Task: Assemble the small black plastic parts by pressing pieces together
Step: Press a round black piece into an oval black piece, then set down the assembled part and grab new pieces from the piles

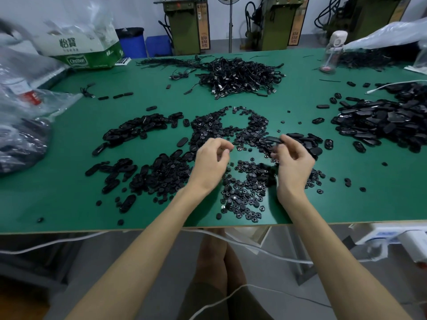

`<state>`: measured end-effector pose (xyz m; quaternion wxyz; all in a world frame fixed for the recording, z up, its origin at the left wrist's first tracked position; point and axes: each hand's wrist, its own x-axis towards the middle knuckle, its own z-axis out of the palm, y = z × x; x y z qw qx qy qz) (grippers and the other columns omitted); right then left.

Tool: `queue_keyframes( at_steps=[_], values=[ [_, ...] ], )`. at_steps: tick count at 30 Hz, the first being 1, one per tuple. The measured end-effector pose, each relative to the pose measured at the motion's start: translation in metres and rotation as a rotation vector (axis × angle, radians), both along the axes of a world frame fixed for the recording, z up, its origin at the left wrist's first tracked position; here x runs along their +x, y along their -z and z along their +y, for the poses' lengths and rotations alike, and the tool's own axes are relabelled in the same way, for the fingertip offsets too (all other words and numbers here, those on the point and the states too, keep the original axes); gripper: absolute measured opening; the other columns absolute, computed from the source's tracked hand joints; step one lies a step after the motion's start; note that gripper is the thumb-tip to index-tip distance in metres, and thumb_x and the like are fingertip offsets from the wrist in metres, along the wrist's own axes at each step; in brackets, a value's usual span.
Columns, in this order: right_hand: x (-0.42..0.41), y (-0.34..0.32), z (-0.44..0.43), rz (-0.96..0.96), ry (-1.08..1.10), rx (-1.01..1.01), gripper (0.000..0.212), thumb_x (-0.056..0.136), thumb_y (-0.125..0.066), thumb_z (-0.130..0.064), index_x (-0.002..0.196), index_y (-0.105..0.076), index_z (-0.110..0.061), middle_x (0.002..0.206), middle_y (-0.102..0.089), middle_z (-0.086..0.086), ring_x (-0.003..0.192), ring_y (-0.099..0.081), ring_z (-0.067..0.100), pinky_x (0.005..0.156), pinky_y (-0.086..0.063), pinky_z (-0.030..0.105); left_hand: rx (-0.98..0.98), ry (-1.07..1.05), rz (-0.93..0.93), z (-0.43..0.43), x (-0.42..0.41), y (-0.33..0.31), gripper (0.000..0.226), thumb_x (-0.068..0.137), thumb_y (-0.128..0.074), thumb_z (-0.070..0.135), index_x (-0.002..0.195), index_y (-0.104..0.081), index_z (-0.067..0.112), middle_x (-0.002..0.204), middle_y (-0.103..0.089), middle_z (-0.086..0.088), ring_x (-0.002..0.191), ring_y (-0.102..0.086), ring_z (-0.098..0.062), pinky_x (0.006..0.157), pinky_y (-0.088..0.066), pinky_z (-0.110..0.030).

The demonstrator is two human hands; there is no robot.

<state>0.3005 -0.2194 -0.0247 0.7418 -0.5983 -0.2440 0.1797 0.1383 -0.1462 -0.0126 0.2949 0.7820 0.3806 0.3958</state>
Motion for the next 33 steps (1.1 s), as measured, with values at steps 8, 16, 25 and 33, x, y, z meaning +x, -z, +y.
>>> queue_keyframes(
  at_steps=[8, 16, 25, 33],
  values=[
    [0.001, 0.001, 0.001, 0.093, -0.066, 0.012, 0.074, 0.099, -0.054, -0.002, 0.164, -0.019, -0.011, 0.167, -0.031, 0.003, 0.131, -0.04, -0.008, 0.094, -0.043, 0.0, -0.031, -0.282, 0.147, 0.077, -0.059, -0.015, 0.03, 0.102, -0.048, -0.008, 0.122, -0.065, 0.005, 0.126, -0.064, -0.01, 0.109, -0.061, -0.015, 0.091, -0.046, -0.013],
    [0.001, 0.008, 0.006, -0.009, -0.117, -0.057, 0.068, 0.098, -0.057, -0.006, 0.161, -0.033, -0.016, 0.16, -0.043, -0.001, 0.111, -0.052, -0.025, 0.083, -0.041, -0.005, -0.171, -0.494, 0.537, 0.137, -0.112, -0.007, 0.06, 0.096, -0.04, -0.017, 0.154, -0.038, -0.001, 0.162, -0.033, -0.02, 0.126, -0.057, -0.038, 0.101, -0.052, -0.048],
    [-0.01, 0.002, 0.005, -0.486, -0.269, -0.298, 0.055, 0.1, -0.058, -0.014, 0.154, -0.046, -0.018, 0.154, -0.05, -0.004, 0.138, -0.047, 0.007, 0.115, -0.035, 0.025, 0.125, -0.474, 0.801, 0.137, -0.116, -0.002, 0.027, 0.096, -0.047, -0.016, 0.115, -0.063, -0.006, 0.105, -0.063, -0.023, 0.098, -0.059, -0.039, 0.082, -0.052, -0.051],
    [-0.012, 0.01, 0.014, -0.89, -0.374, -0.575, 0.039, 0.099, -0.068, -0.032, 0.132, -0.067, -0.011, 0.136, -0.062, 0.004, 0.134, -0.041, 0.023, 0.111, -0.034, 0.035, 0.317, -0.37, 0.709, 0.118, -0.109, -0.006, 0.027, 0.101, -0.047, -0.009, 0.125, -0.058, -0.004, 0.12, -0.057, -0.024, 0.107, -0.056, -0.038, 0.088, -0.051, -0.047]
  ],
)
